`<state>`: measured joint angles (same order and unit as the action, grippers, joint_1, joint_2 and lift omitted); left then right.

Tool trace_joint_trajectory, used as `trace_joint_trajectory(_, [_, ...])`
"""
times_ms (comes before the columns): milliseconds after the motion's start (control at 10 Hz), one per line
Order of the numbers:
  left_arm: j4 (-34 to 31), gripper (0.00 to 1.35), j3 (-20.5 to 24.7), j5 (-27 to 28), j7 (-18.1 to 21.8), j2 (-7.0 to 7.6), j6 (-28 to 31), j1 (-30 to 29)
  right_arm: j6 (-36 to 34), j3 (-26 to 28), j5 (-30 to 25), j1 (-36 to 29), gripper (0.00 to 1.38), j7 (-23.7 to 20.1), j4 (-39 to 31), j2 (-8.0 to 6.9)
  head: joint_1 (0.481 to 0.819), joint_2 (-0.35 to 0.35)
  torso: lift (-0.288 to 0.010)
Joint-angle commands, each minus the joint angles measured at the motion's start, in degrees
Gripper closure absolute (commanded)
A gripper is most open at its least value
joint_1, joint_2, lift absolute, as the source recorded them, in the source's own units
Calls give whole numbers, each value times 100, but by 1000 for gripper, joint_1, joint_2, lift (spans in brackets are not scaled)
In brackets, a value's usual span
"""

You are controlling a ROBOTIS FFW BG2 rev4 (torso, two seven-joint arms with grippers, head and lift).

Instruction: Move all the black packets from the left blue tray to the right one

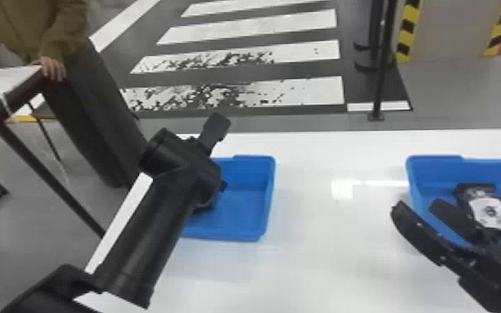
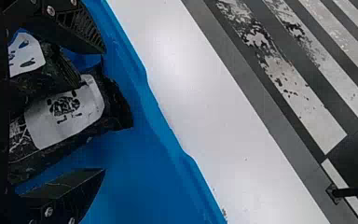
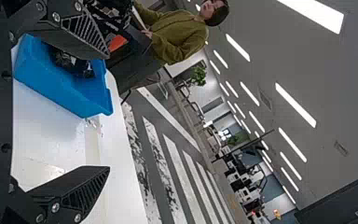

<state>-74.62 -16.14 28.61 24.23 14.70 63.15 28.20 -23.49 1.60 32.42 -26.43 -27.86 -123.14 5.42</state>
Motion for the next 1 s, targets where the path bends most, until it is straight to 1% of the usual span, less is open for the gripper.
trace_joint_trajectory(0, [311,134,-20,110,30,7,-170,77,-13,0,14,-1,179,-9,2,-6,695,260,-140])
trace_joint_trajectory(100, [550,134,-43,292,91,7,-367,176,-27,0,26,13,179,-9,16,-6,695,268,-140])
trace_joint_trajectory(300, [705,134,-43,498,126,7,-536,218,-41,-34,94,13,180,-18,45,3,695,277,-140])
trace_joint_trajectory(500, [972,134,174,692,126,-2,-746,204,-55,-46,128,13,179,-26,59,-6,695,290,-140])
trace_joint_trajectory(600, [1155,151,323,704,117,-37,-775,190,-55,-46,140,27,179,-35,59,-6,695,301,-140])
trace_joint_trajectory(700, [1310,294,529,692,56,-90,-761,148,-84,-46,197,27,180,-44,87,-6,695,313,-140])
trace_joint_trajectory(800, [1324,564,723,544,-14,-142,-704,21,-84,-46,220,27,180,-61,101,-6,695,321,-140])
trace_joint_trajectory(900, [1324,820,826,521,-76,-195,-718,-49,-84,-34,243,27,179,-79,129,-6,695,335,-140])
